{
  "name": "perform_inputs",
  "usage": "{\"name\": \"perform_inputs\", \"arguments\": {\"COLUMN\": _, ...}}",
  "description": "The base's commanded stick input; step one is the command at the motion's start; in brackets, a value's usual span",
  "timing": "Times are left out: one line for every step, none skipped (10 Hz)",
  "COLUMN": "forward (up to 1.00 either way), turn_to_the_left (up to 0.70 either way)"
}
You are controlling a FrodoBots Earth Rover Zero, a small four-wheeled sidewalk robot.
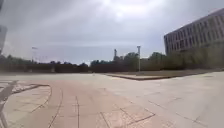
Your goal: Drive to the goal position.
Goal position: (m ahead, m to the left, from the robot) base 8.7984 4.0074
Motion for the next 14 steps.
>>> {"name": "perform_inputs", "arguments": {"forward": 0.70, "turn_to_the_left": 0.00}}
{"name": "perform_inputs", "arguments": {"forward": 0.70, "turn_to_the_left": 0.00}}
{"name": "perform_inputs", "arguments": {"forward": 0.70, "turn_to_the_left": 0.00}}
{"name": "perform_inputs", "arguments": {"forward": 0.70, "turn_to_the_left": 0.00}}
{"name": "perform_inputs", "arguments": {"forward": 0.70, "turn_to_the_left": 0.00}}
{"name": "perform_inputs", "arguments": {"forward": 0.70, "turn_to_the_left": 0.00}}
{"name": "perform_inputs", "arguments": {"forward": 0.70, "turn_to_the_left": 0.00}}
{"name": "perform_inputs", "arguments": {"forward": 0.70, "turn_to_the_left": -0.02}}
{"name": "perform_inputs", "arguments": {"forward": 0.70, "turn_to_the_left": -0.19}}
{"name": "perform_inputs", "arguments": {"forward": 0.70, "turn_to_the_left": -0.35}}
{"name": "perform_inputs", "arguments": {"forward": 0.70, "turn_to_the_left": -0.35}}
{"name": "perform_inputs", "arguments": {"forward": 0.70, "turn_to_the_left": -0.31}}
{"name": "perform_inputs", "arguments": {"forward": 0.70, "turn_to_the_left": 0.00}}
{"name": "perform_inputs", "arguments": {"forward": 0.70, "turn_to_the_left": 0.00}}
